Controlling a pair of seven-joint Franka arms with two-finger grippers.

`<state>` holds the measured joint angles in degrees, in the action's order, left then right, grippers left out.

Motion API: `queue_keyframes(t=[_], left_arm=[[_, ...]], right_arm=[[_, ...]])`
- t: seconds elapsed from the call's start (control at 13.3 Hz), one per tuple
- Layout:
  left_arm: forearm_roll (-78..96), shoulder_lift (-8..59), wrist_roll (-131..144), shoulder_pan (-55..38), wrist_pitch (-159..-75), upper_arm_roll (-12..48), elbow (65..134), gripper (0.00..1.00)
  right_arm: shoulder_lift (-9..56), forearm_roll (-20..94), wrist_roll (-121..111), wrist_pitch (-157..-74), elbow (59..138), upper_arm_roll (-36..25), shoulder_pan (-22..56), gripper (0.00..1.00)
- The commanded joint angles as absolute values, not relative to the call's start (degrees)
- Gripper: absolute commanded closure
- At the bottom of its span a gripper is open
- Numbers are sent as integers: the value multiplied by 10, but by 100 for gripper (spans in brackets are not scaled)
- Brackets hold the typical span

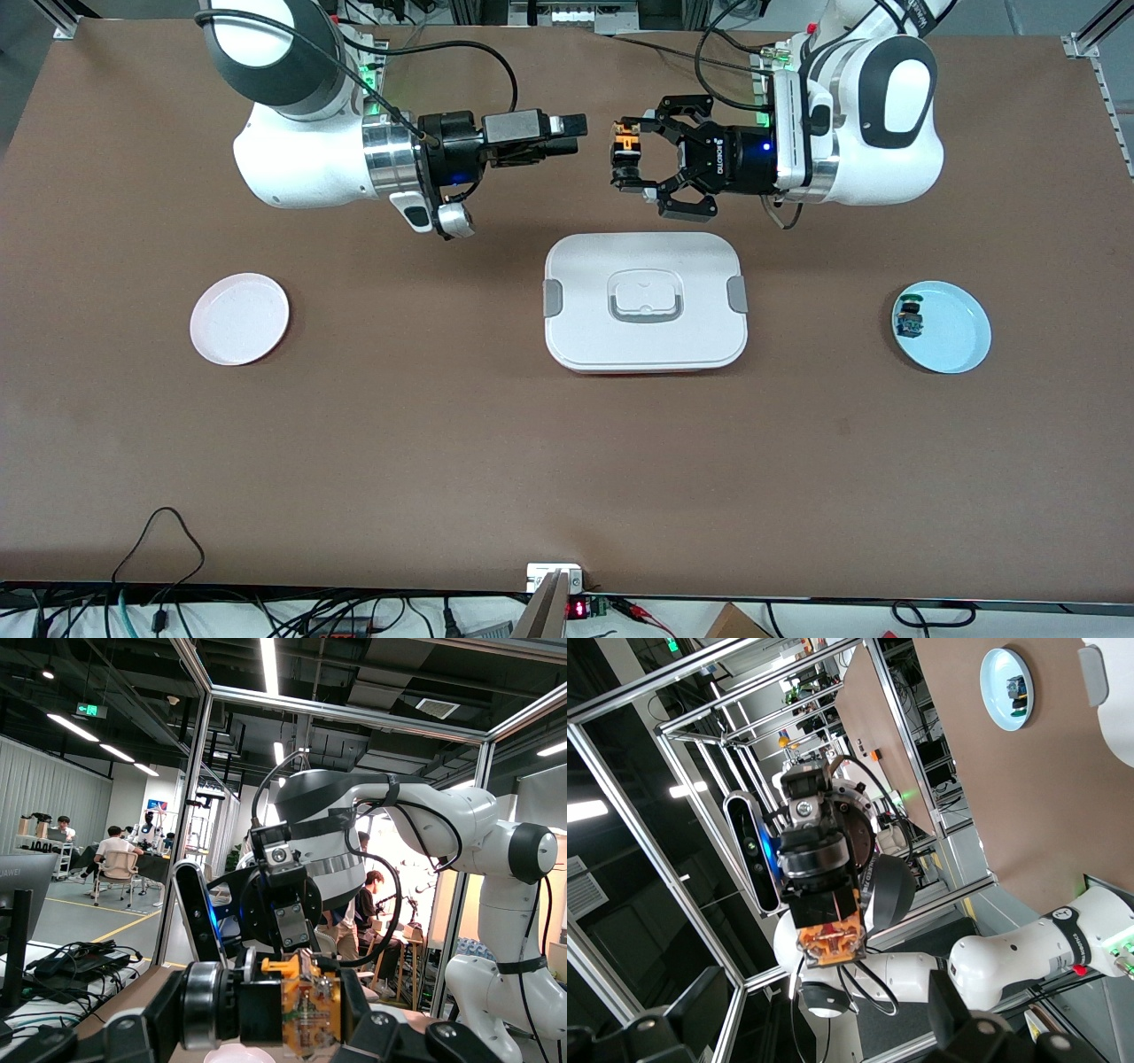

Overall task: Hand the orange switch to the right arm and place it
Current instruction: 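Grasp the orange switch with the right gripper beside the left gripper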

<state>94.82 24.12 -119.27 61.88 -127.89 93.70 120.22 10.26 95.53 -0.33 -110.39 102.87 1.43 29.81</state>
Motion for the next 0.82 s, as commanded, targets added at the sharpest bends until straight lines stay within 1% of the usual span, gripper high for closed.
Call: queue_keyframes(t=[0.0, 0.22, 0.53, 0.75], left_arm=[[962, 225, -1192, 639, -1280, 954, 1203, 100], [961, 225, -1192, 639, -1280, 954, 1203, 100], [961, 225, -1193, 639, -1280, 954, 1203, 100], [961, 225, -1193, 639, -1279, 954, 1202, 100]], right_arm=[[116, 966, -11, -1122, 1000, 18, 308, 0], [135, 964, -12, -1122, 983, 18, 317, 0], [146, 964, -52, -1126, 979, 18, 321, 0], [146, 964, -52, -1169, 971, 24, 321, 0]])
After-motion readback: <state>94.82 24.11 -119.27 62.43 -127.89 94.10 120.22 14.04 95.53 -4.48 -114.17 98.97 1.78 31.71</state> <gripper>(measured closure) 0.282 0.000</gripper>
